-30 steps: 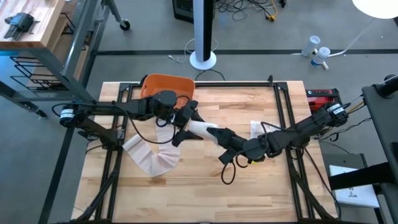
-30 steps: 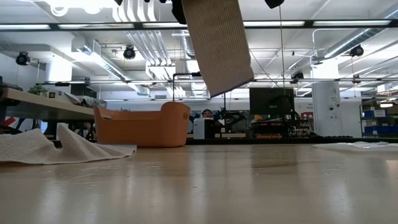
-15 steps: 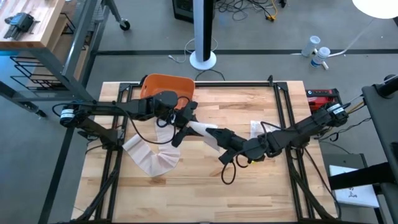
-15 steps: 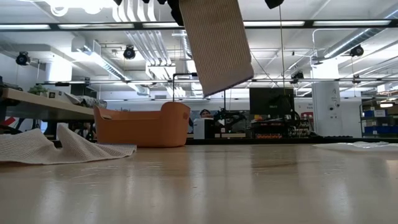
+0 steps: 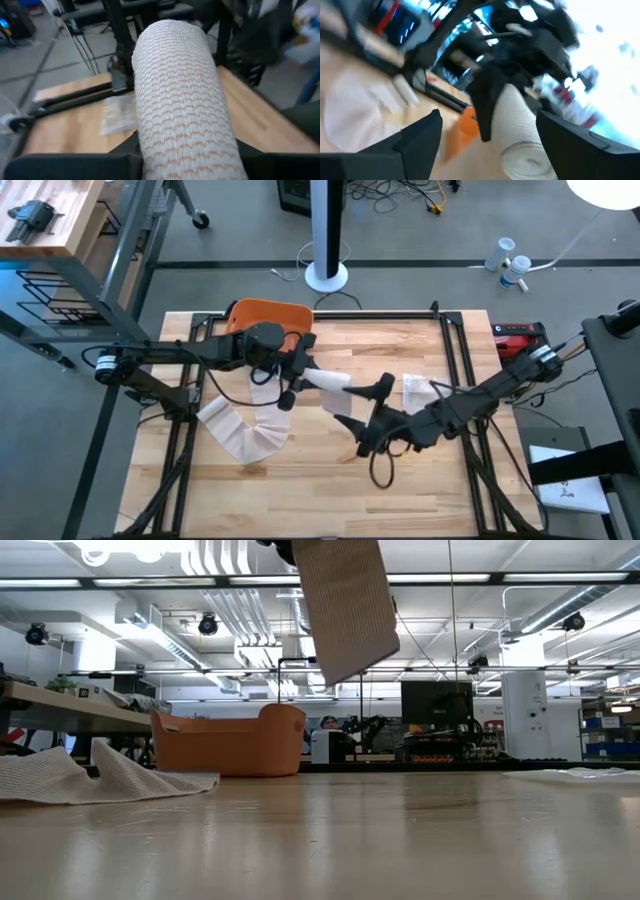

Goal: Roll bandage
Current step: Roll the right white bandage

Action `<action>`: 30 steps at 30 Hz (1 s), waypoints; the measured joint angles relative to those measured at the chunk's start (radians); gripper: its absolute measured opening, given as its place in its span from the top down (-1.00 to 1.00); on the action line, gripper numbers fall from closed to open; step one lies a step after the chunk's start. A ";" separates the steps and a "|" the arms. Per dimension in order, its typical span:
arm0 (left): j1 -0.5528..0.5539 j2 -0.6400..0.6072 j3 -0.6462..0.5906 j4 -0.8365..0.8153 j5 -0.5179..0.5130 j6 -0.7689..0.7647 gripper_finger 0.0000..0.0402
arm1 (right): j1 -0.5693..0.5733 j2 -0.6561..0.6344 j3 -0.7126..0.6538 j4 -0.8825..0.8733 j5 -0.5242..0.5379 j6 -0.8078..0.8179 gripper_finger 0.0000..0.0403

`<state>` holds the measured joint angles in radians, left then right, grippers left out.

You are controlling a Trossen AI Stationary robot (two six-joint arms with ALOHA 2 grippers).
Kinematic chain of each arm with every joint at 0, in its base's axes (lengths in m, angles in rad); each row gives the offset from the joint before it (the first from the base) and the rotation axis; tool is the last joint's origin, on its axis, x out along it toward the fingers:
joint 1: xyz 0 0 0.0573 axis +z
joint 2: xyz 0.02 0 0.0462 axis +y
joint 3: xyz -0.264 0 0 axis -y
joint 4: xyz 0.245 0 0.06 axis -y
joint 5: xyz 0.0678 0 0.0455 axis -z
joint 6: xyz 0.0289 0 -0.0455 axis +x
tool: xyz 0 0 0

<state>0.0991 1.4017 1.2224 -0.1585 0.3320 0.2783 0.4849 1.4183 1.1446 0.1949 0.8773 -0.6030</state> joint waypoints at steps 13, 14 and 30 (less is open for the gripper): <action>-0.088 0.002 0.000 -0.001 -0.314 0.397 0.59 | -0.118 -0.017 -0.004 -0.007 -0.143 0.425 -0.48; -0.093 0.002 0.000 -0.001 -0.313 0.398 0.59 | -0.124 -0.016 -0.004 -0.008 -0.152 0.428 -0.48; -0.120 -0.013 0.002 -0.058 -0.314 0.402 0.59 | -0.132 -0.010 -0.054 -0.004 -0.159 0.402 -0.45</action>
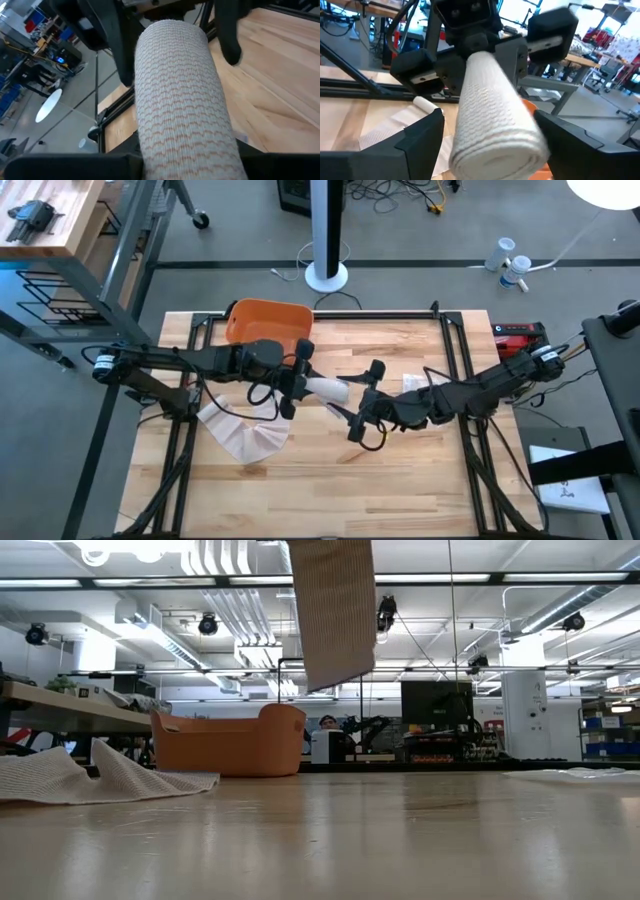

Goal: Roll bandage
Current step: Roll the right white bandage

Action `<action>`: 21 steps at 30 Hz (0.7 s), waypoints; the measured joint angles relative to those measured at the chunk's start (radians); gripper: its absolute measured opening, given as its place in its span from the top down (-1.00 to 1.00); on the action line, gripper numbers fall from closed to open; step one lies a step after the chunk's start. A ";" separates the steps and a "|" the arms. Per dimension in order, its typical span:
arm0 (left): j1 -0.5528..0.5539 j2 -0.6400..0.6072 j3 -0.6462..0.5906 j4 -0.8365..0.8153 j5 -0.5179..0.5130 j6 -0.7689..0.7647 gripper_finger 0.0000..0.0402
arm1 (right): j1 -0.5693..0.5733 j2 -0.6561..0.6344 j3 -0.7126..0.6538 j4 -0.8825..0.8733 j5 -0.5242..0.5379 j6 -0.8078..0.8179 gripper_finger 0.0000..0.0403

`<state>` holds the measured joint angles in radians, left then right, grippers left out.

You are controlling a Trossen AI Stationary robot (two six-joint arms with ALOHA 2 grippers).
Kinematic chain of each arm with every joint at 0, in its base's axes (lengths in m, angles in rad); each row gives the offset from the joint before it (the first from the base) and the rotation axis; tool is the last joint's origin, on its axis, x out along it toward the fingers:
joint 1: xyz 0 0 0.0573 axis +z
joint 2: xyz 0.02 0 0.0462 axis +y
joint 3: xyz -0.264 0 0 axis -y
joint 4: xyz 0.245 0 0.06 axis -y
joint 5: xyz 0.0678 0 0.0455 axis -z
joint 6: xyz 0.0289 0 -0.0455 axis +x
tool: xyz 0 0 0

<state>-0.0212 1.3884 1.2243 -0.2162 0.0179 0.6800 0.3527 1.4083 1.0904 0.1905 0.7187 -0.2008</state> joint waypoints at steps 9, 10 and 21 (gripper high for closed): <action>-0.004 -0.001 0.000 -0.010 0.075 -0.004 0.59 | -0.004 0.007 0.000 0.001 -0.050 -0.041 -0.22; -0.004 -0.001 0.000 -0.010 0.075 -0.004 0.59 | -0.004 0.008 0.000 0.000 -0.052 -0.040 -0.19; -0.008 -0.001 0.000 -0.012 0.082 -0.019 0.45 | -0.013 0.008 0.000 0.000 -0.059 -0.061 0.10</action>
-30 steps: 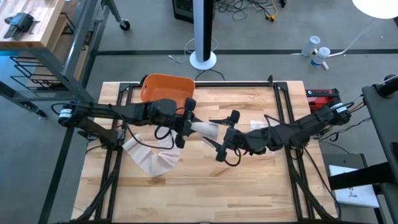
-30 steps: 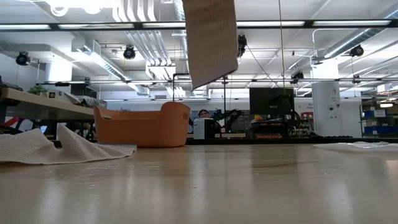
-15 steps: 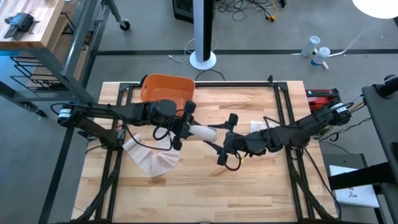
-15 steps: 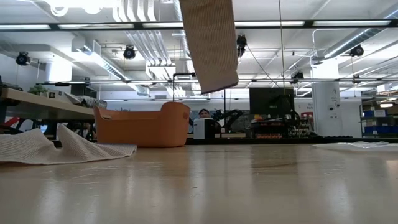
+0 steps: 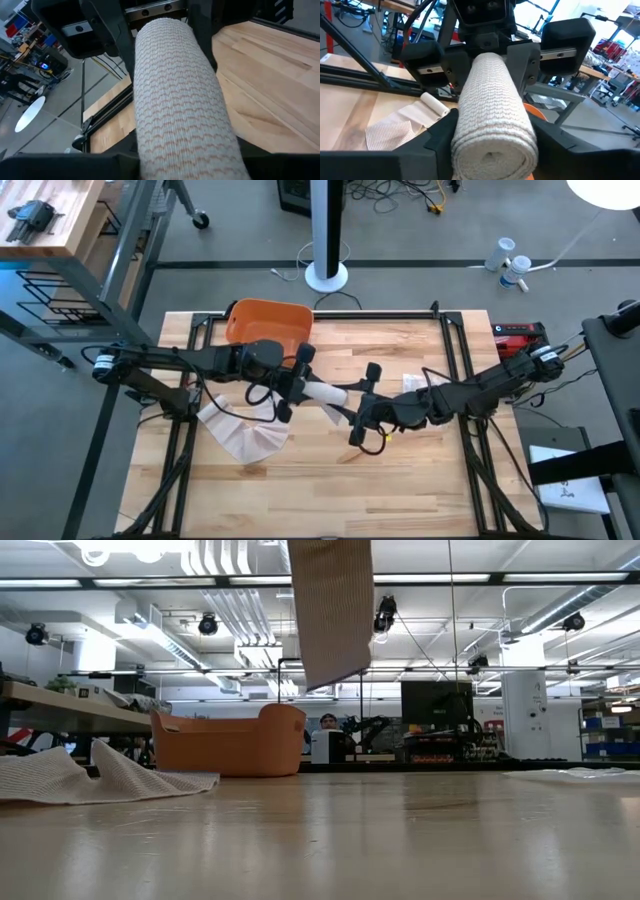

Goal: Roll bandage
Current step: Roll the right white bandage

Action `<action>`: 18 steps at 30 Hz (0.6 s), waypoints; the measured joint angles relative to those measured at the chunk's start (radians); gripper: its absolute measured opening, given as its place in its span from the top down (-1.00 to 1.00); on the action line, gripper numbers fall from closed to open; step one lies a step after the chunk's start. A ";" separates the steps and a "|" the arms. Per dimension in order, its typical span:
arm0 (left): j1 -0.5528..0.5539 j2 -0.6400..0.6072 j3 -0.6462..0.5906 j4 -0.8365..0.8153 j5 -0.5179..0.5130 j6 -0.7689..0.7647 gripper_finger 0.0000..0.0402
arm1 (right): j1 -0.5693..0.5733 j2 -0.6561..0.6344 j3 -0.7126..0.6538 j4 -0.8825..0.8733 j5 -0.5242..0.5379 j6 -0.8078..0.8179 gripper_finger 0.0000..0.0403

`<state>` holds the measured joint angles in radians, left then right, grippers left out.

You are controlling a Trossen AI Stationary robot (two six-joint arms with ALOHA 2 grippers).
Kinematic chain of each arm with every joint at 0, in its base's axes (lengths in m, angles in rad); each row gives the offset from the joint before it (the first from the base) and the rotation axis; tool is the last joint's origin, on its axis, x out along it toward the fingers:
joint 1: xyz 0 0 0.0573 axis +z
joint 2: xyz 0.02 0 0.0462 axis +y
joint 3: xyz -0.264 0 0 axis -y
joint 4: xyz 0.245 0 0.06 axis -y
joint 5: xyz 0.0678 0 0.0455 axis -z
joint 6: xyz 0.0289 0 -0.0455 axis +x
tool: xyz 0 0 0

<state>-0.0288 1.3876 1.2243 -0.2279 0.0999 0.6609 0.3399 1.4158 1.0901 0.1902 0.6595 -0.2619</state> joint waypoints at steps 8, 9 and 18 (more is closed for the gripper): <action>0.000 -0.001 -0.001 0.016 0.042 -0.079 0.12 | -0.024 0.000 0.000 0.003 -0.047 0.000 0.23; 0.000 -0.001 -0.001 0.019 0.040 -0.100 0.07 | -0.024 0.000 0.000 0.007 -0.045 0.000 0.24; 0.023 -0.009 -0.001 -0.010 0.049 -0.204 -0.30 | -0.007 -0.035 0.000 0.015 -0.021 -0.077 0.35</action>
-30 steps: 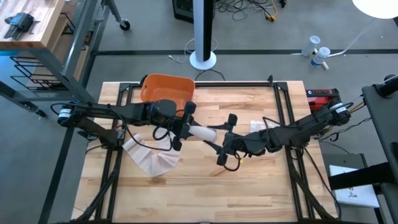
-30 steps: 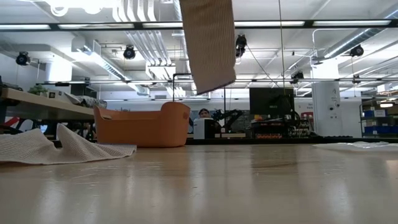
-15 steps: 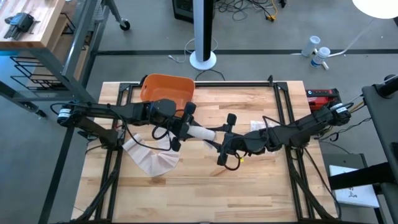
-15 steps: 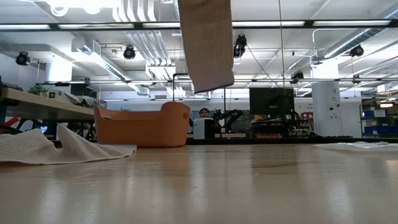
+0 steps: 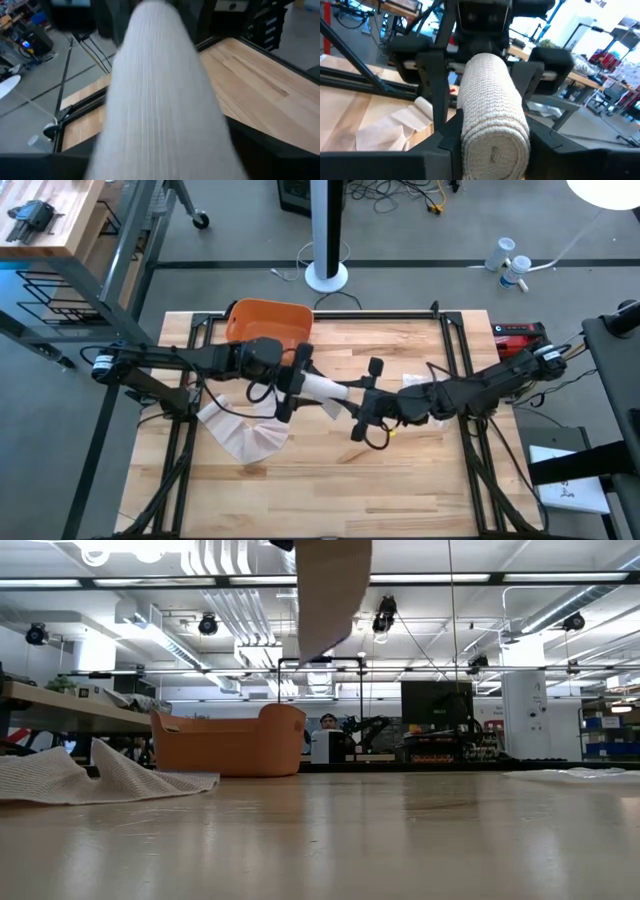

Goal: Roll bandage
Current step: Roll the right white bandage

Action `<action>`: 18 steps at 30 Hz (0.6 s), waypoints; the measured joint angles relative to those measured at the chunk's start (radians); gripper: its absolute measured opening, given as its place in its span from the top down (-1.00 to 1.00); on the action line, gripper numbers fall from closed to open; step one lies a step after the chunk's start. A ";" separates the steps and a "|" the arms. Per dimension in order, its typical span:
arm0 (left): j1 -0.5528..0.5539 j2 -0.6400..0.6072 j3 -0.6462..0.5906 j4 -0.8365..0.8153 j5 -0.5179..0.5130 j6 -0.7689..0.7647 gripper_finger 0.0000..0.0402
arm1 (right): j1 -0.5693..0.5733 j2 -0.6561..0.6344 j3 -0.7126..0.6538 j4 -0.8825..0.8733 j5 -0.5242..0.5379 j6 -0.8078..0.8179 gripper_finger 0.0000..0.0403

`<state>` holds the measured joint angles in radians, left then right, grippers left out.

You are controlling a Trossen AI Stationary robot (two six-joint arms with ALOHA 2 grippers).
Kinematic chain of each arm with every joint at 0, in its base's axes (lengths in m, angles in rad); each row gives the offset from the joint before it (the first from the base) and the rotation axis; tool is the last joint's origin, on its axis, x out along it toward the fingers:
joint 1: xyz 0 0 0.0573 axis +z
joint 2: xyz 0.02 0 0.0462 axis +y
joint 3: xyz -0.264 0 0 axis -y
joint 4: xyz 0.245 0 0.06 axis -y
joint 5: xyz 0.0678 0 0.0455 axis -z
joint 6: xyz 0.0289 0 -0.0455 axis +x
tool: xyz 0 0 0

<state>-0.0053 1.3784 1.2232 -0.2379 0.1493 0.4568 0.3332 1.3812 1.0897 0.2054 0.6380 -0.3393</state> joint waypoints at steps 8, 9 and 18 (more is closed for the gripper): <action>0.025 0.003 -0.007 0.017 0.064 -0.055 -0.48 | 0.024 -0.062 0.000 -0.017 -0.004 -0.023 0.36; 0.026 0.005 -0.008 0.016 0.065 -0.056 -0.49 | 0.028 -0.070 0.000 -0.023 -0.006 -0.027 0.36; 0.046 0.010 -0.060 0.150 0.140 -0.091 -0.48 | 0.046 -0.114 0.000 -0.046 -0.008 -0.046 0.36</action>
<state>0.0410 1.3888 1.1637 -0.0879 0.2898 0.3656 0.3796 1.2676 1.0901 0.1590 0.6296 -0.3850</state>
